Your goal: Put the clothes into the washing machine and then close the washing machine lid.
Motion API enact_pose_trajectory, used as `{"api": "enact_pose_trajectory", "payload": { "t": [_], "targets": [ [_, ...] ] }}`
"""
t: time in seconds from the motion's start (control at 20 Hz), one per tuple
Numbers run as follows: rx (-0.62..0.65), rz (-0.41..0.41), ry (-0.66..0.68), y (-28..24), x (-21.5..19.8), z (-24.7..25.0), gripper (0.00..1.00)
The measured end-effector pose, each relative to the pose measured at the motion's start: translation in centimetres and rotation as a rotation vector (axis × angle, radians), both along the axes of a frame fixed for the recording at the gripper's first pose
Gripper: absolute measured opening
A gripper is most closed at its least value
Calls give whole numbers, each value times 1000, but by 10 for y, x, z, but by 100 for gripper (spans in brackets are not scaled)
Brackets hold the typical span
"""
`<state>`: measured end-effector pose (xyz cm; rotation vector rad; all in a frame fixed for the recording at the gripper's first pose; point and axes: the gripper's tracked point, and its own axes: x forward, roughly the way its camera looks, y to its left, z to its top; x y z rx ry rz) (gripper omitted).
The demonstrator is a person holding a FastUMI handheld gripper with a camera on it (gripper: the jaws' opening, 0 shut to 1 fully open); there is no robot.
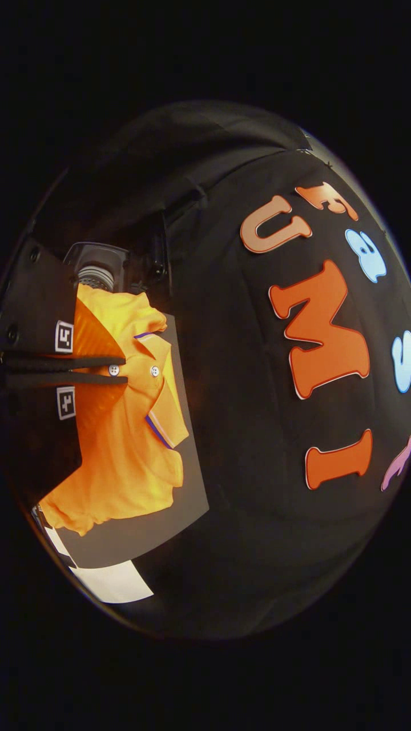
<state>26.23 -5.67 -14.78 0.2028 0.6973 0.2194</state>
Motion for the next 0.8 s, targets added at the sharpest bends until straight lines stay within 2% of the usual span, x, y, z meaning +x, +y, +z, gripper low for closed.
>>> {"api": "enact_pose_trajectory", "payload": {
  "t": [0.5,0.8],
  "targets": [
    [89,117,-110,45,3,62,8],
    [134,133,-133,100,-6,80,8]
  ]
}}
